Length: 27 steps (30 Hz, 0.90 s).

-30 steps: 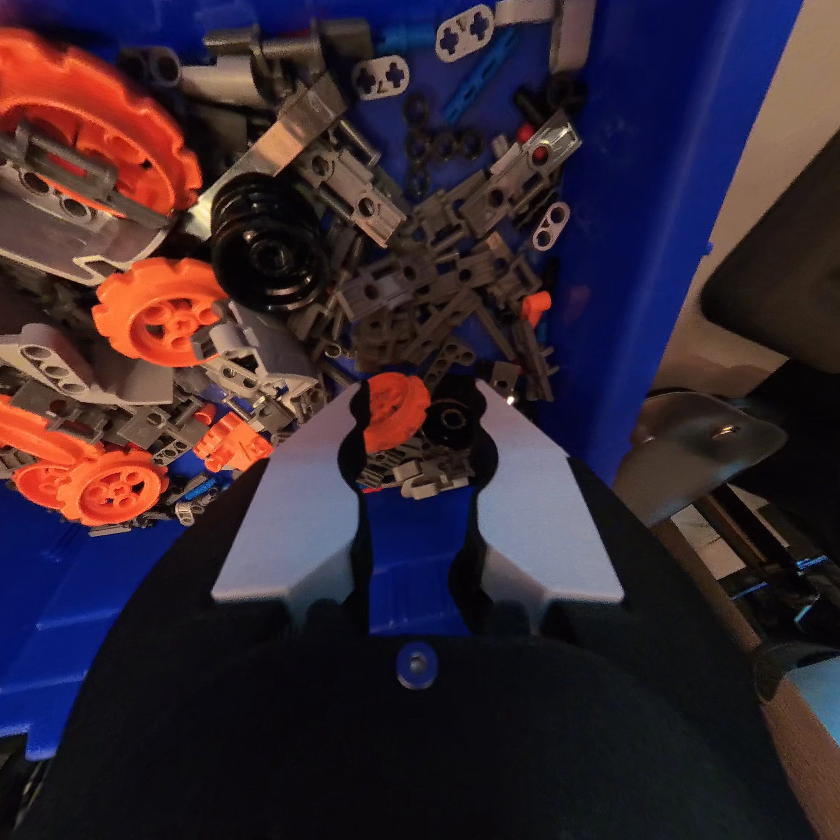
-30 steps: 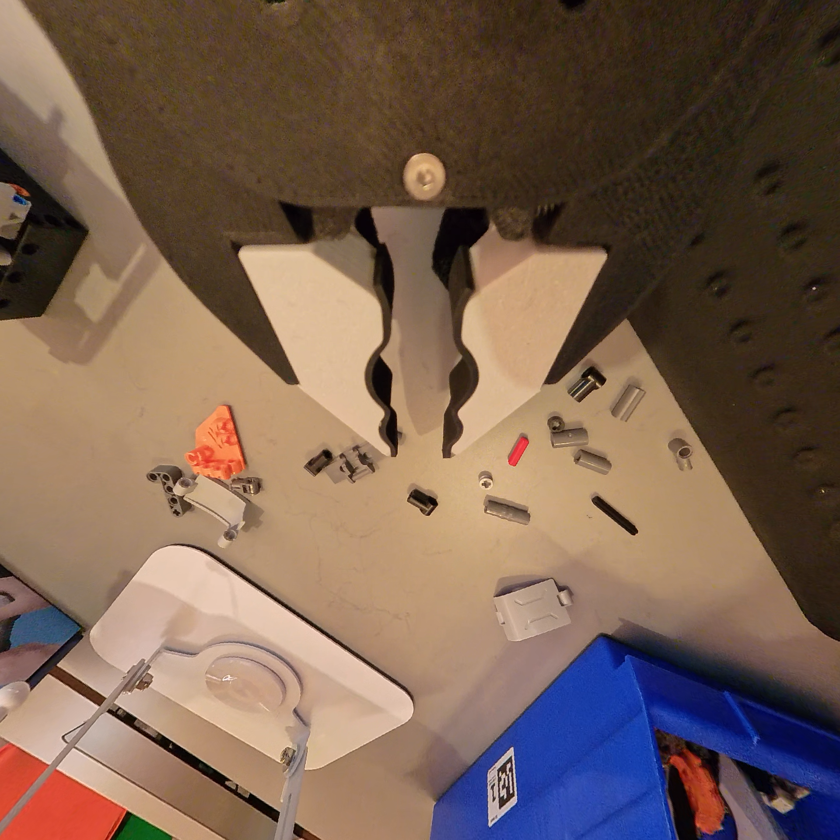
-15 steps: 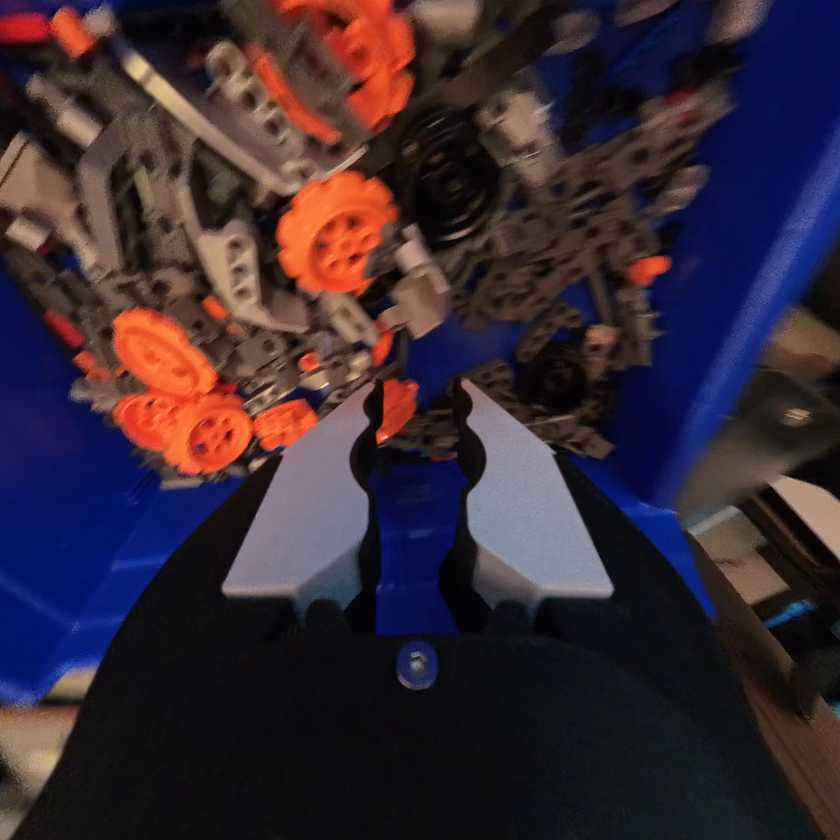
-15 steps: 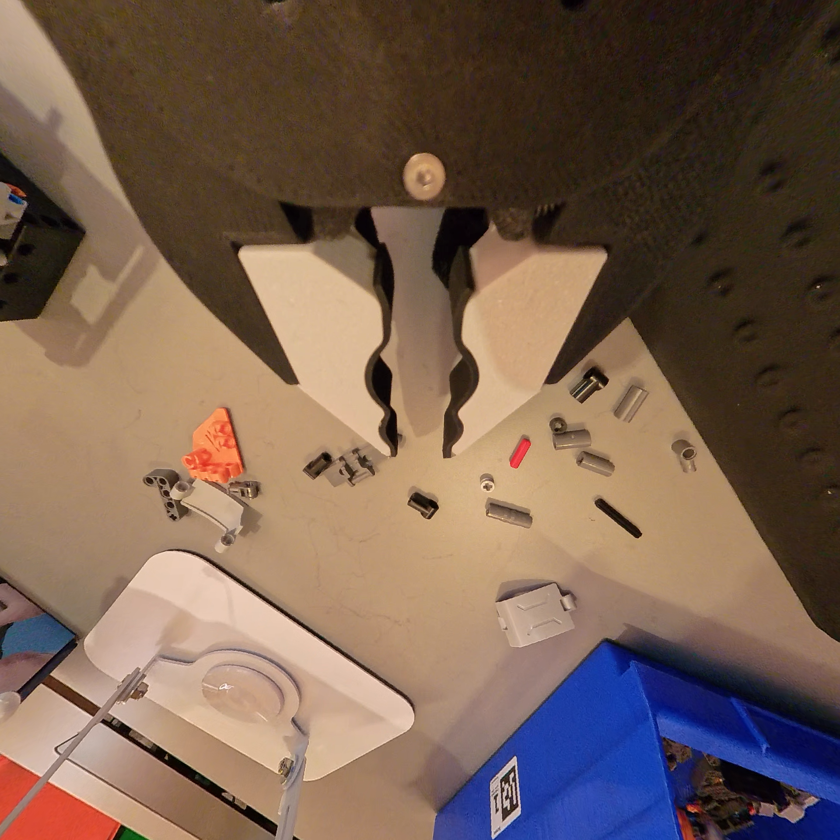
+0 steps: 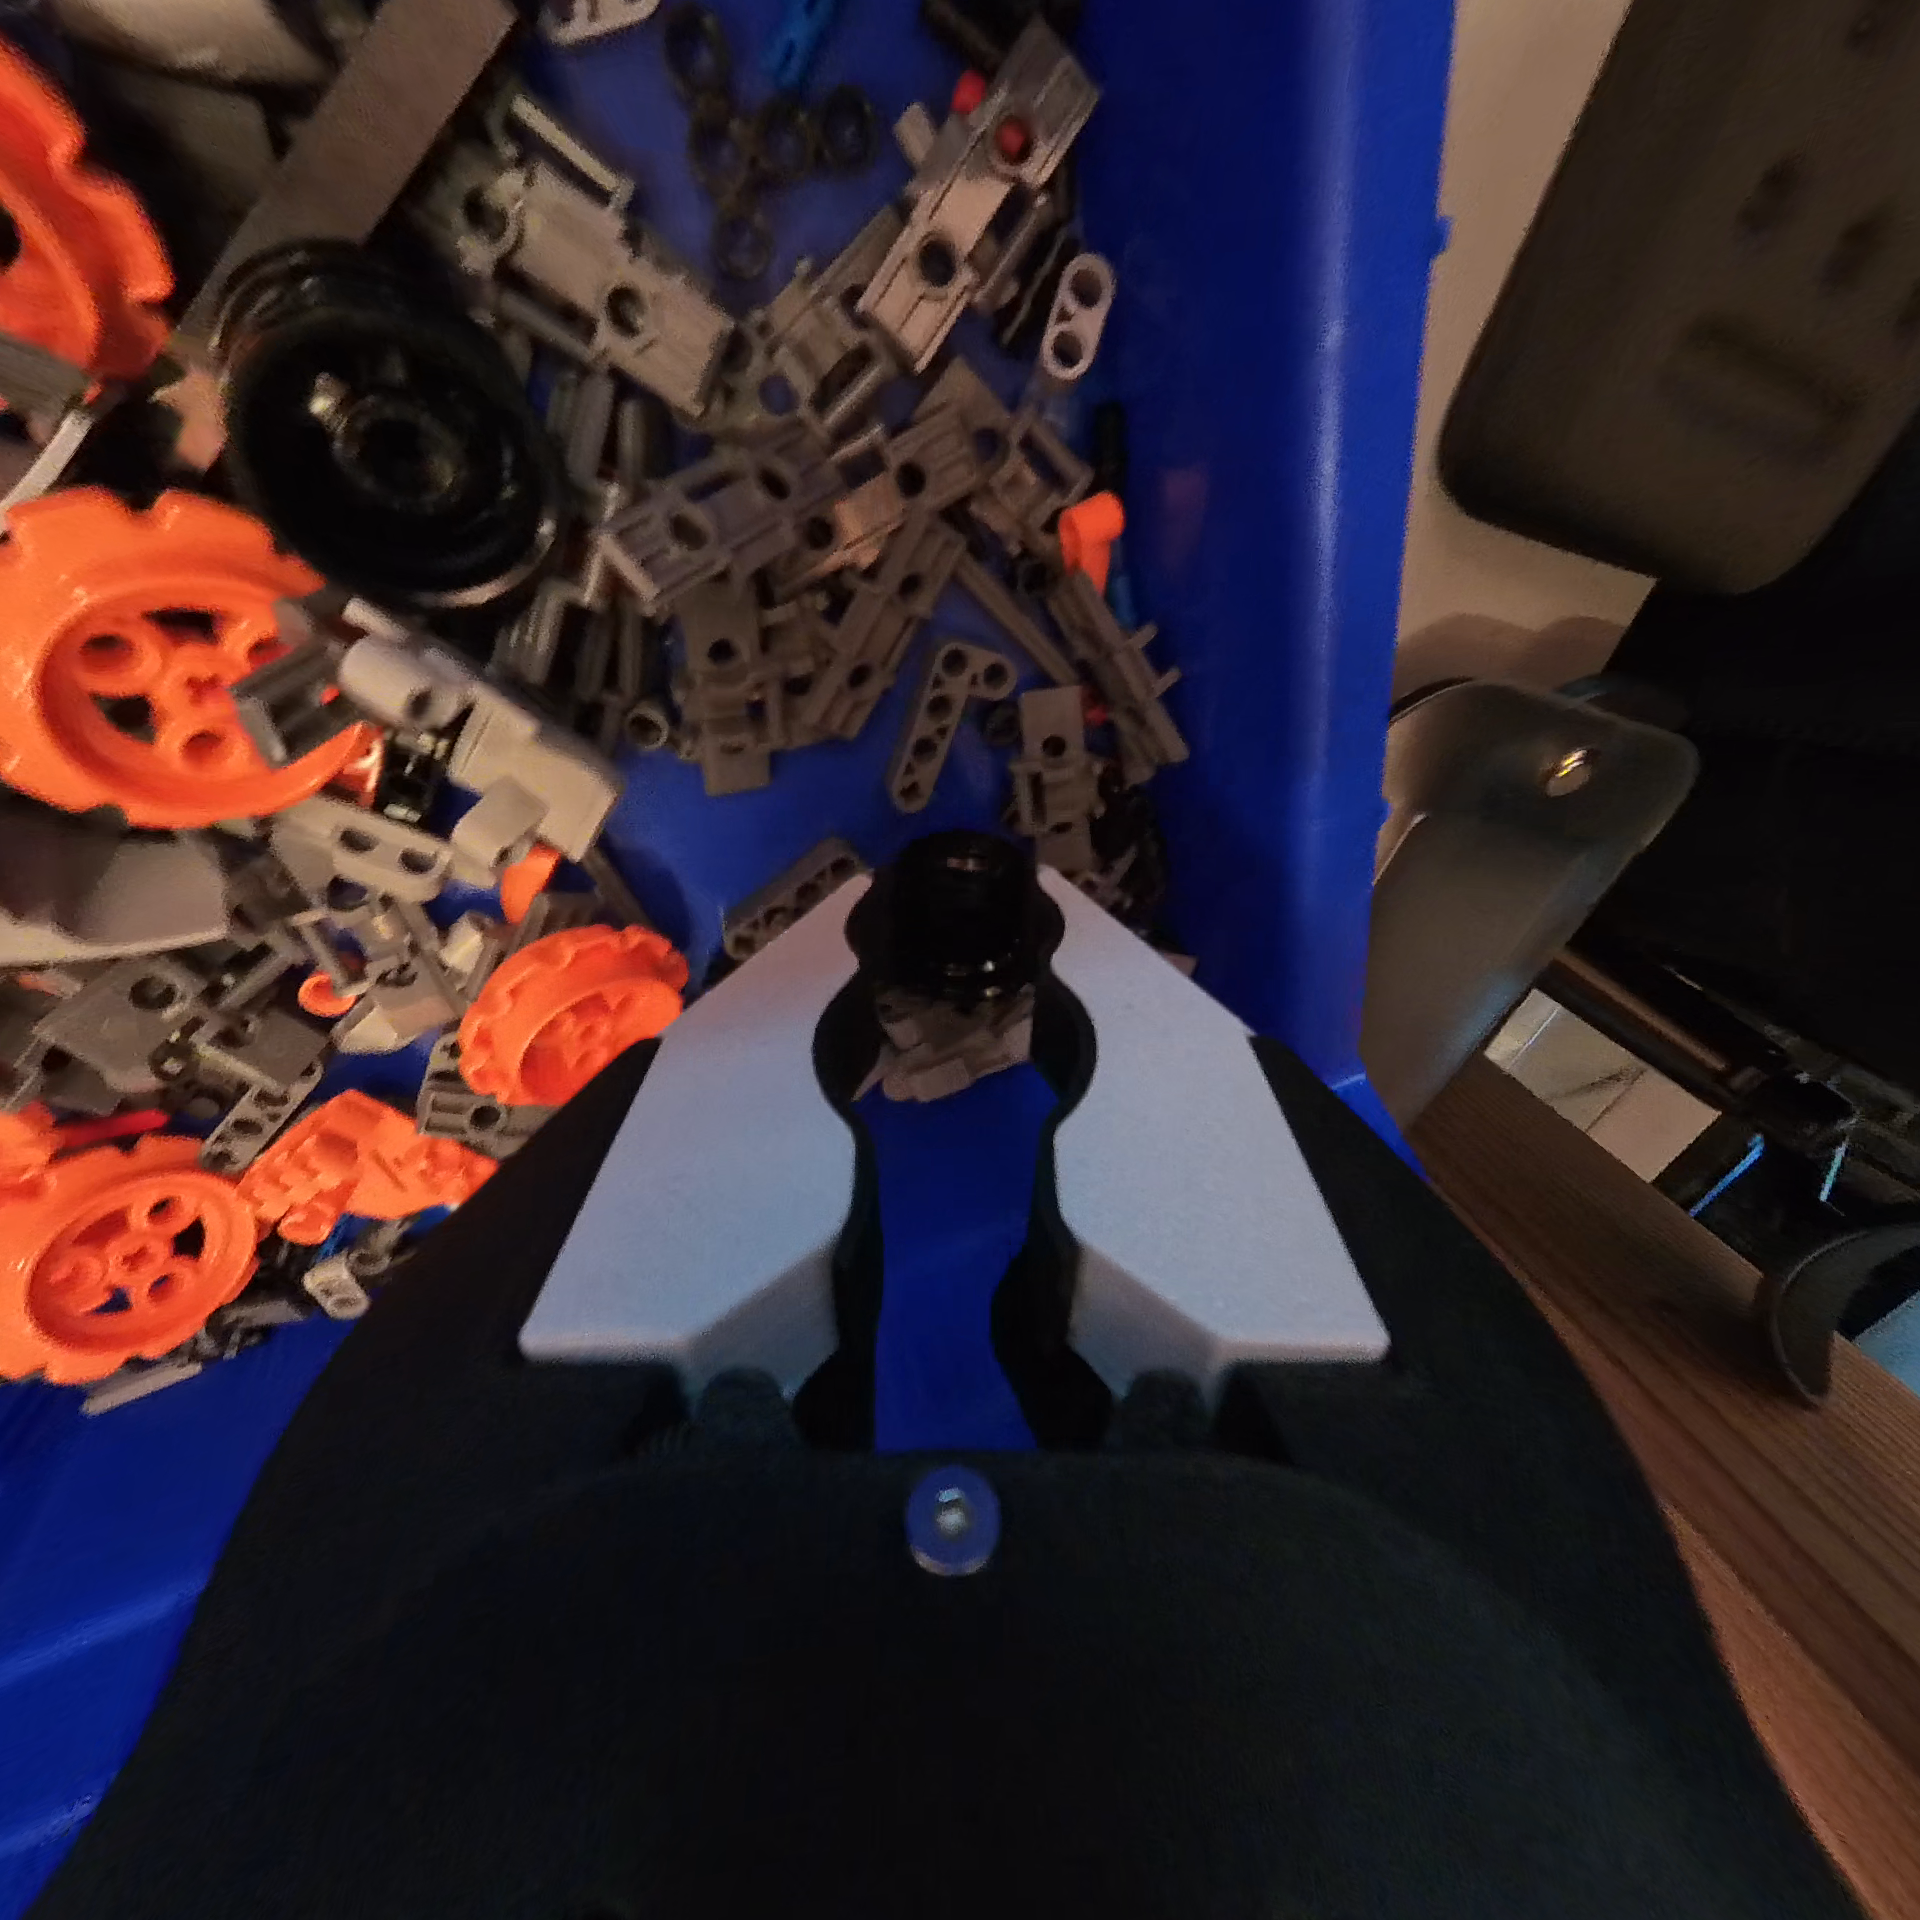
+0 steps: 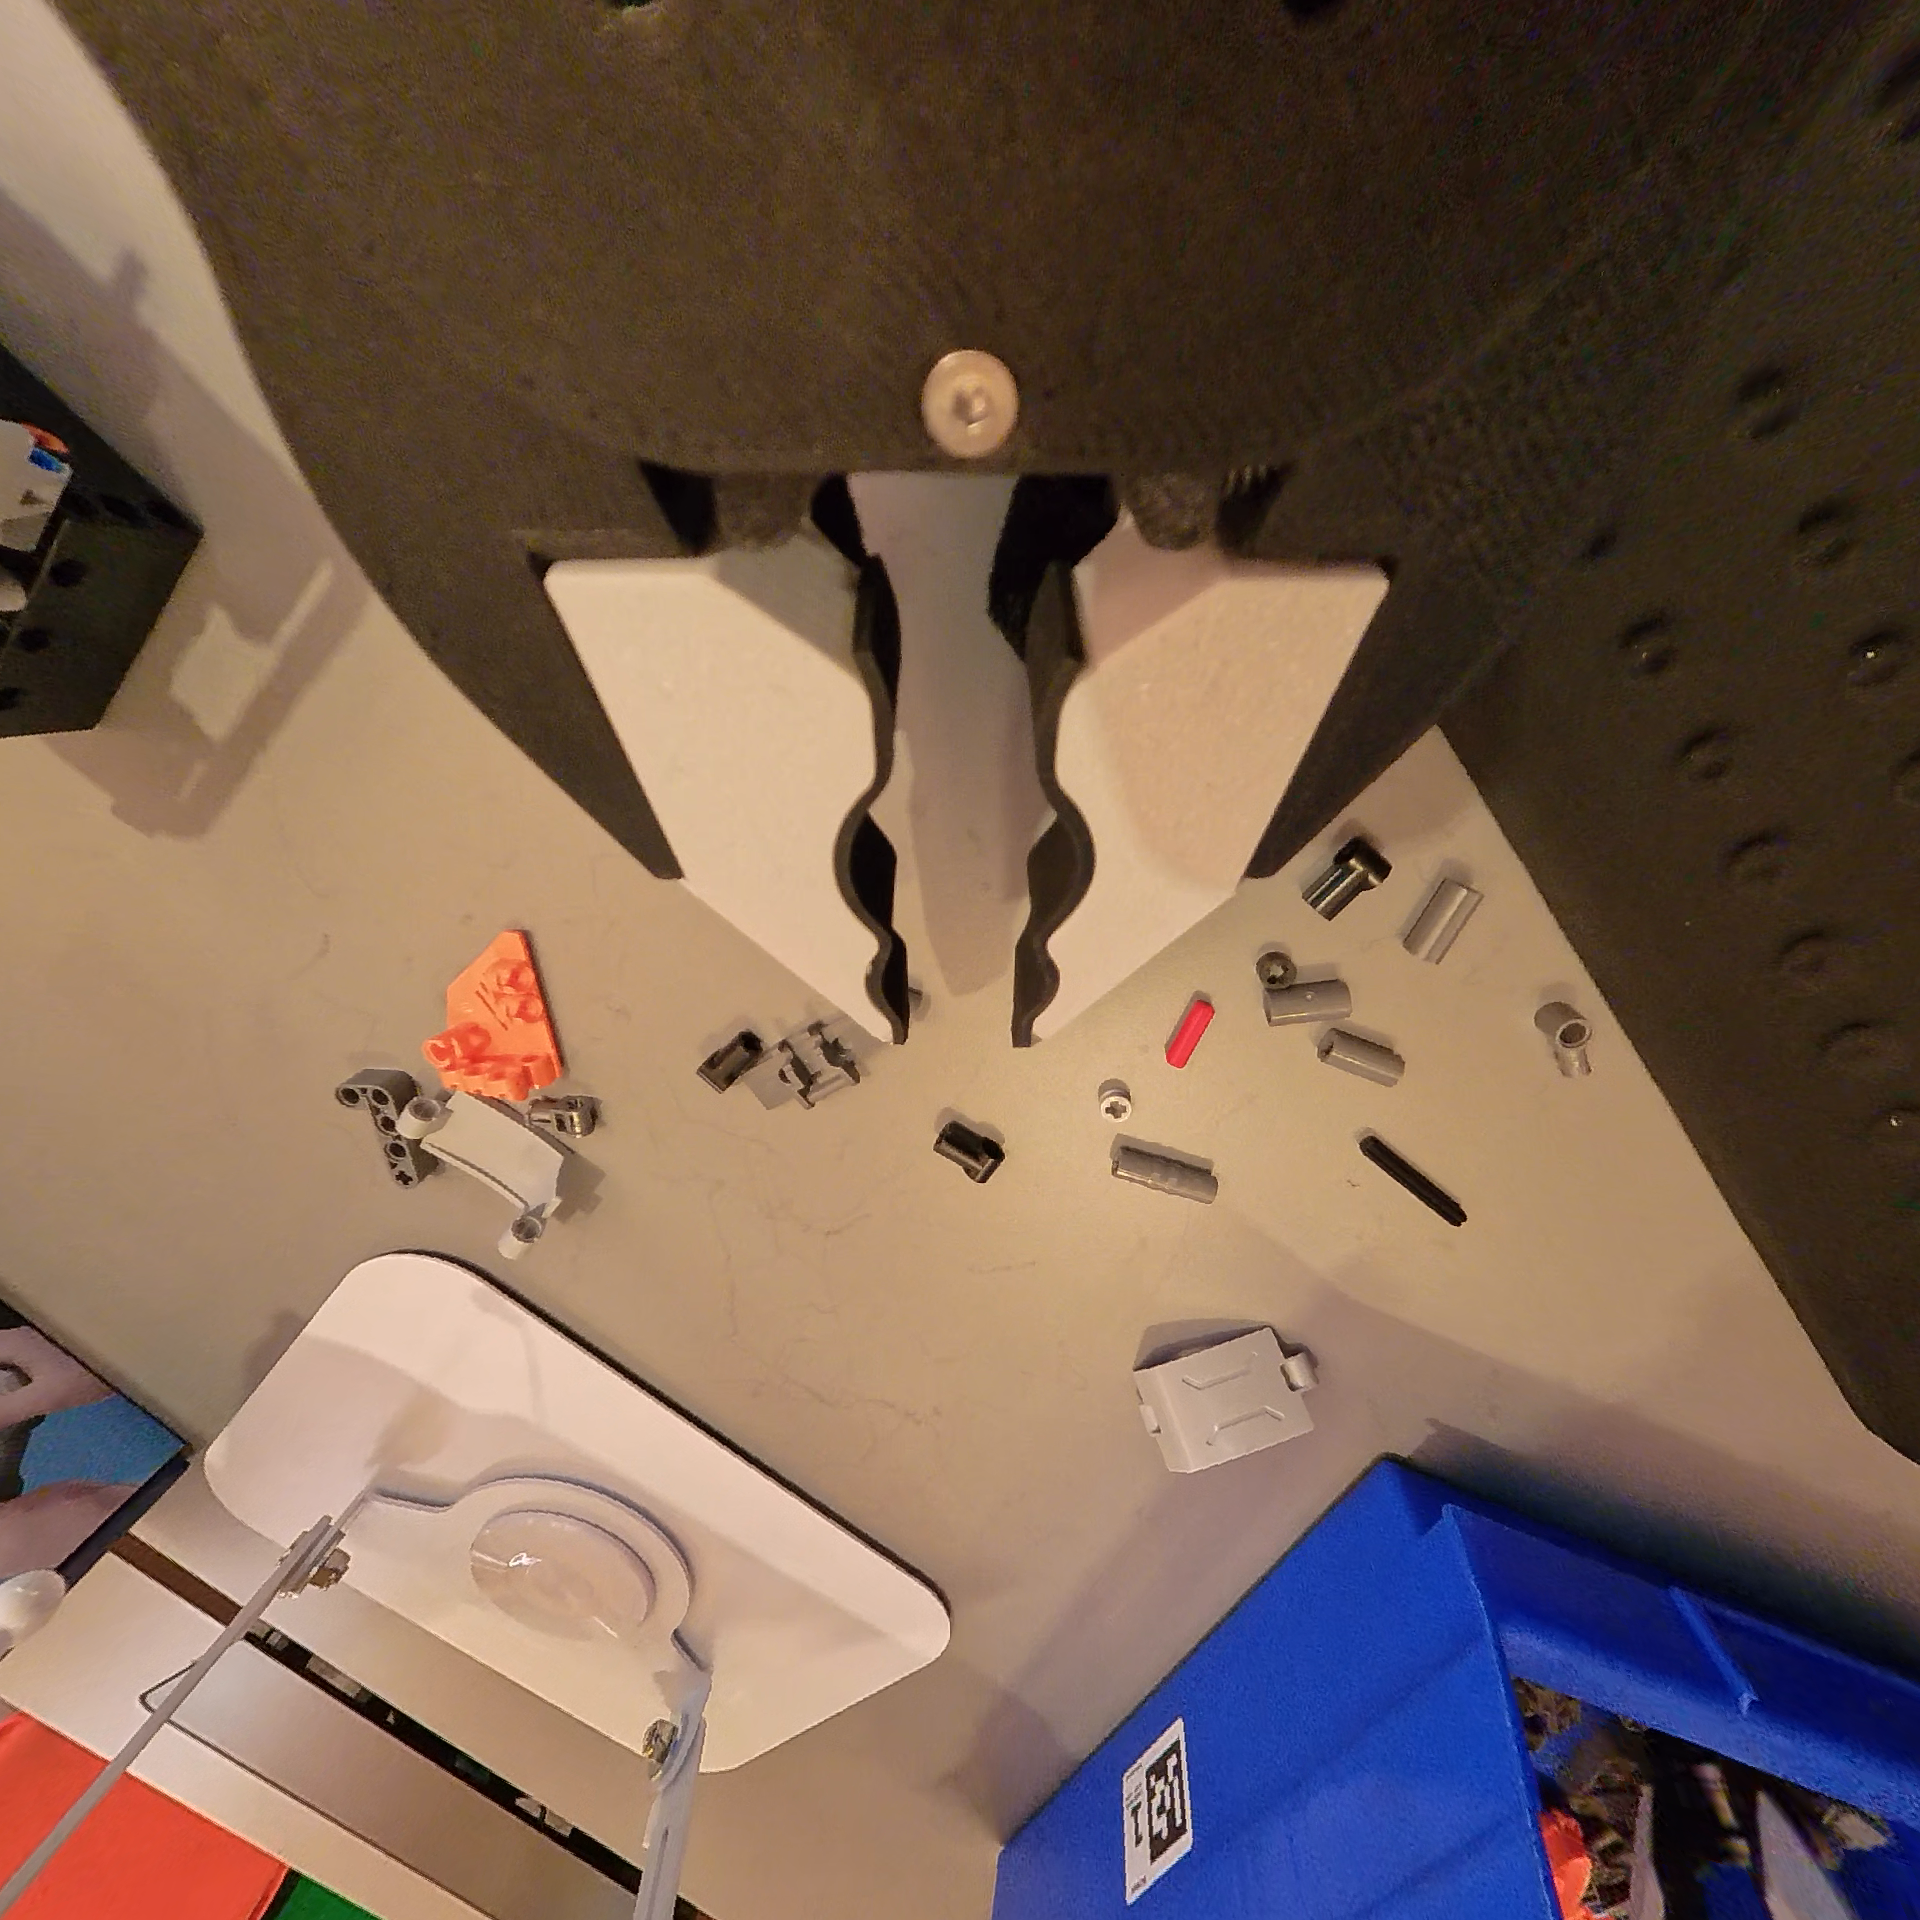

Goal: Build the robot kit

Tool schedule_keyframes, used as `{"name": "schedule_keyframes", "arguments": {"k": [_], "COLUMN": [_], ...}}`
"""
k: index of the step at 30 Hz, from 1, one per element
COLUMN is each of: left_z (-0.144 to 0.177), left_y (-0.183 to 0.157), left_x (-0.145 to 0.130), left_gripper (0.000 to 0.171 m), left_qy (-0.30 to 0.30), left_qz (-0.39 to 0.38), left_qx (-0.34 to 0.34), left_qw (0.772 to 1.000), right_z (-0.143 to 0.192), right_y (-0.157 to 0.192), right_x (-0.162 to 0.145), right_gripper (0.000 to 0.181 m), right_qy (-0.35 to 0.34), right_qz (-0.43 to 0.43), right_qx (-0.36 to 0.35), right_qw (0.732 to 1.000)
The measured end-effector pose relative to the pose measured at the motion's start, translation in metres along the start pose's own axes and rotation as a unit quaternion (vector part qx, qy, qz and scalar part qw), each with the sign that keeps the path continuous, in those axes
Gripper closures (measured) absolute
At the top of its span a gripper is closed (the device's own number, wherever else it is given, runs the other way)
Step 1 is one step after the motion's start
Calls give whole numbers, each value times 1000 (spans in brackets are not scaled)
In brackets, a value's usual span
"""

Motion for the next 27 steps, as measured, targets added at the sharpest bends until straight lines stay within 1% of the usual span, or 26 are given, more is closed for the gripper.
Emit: {"name": "schedule_keyframes", "arguments": {"k": [9, 14, 16, 17, 18, 19, 20, 22, 24, 27], "left_z": [31, 36, 36, 36, 35, 34, 35, 42, 48, 52], "left_y": [41, 57, 59, 59, 58, 57, 55, 51, 47, 33], "left_x": [-21, -26, -27, -28, -30, -31, -30, -26, -21, -3], "left_gripper": [150, 150, 146, 146, 137, 120, 116, 123, 120, 123], "left_qy": [-23, -33, -28, -23, -11, -5, -11, -38, -50, -83], "left_qz": [47, 83, 95, 94, 98, 113, 121, 114, 106, 70], "left_qx": [59, 92, 103, 100, 90, 65, 45, 35, 29, 9], "left_qw": [997, 992, 990, 990, 991, 992, 992, 992, 993, 994], "right_z": [0, -1, -1, -1, -1, -1, -1, -1, -1, -2], "right_y": [0, 0, 0, 0, 0, 0, 0, 0, 0, 0], "right_x": [0, 0, 0, 0, 0, 0, 0, 0, 0, 0], "right_gripper": [164, 164, 164, 164, 164, 164, 164, 164, 164, 164], "right_qy": [1, 2, 2, 2, 3, 3, 3, 3, 4, 5], "right_qz": [0, 0, 1, 1, 0, 1, 1, 1, 1, 2], "right_qx": [1, 1, 1, 1, 1, 1, 1, 1, 1, 2], "right_qw": [1000, 1000, 1000, 1000, 1000, 1000, 1000, 1000, 1000, 1000]}}
Point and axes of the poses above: each gripper's, where its closed fingertips meet, z back along the fingers, x out of its top, y = z × x across the jaws, the point moved 10 cm from there along z, back along the fingers, and after that the axes turned 7 degrees about -y, right-handed, at the moved point
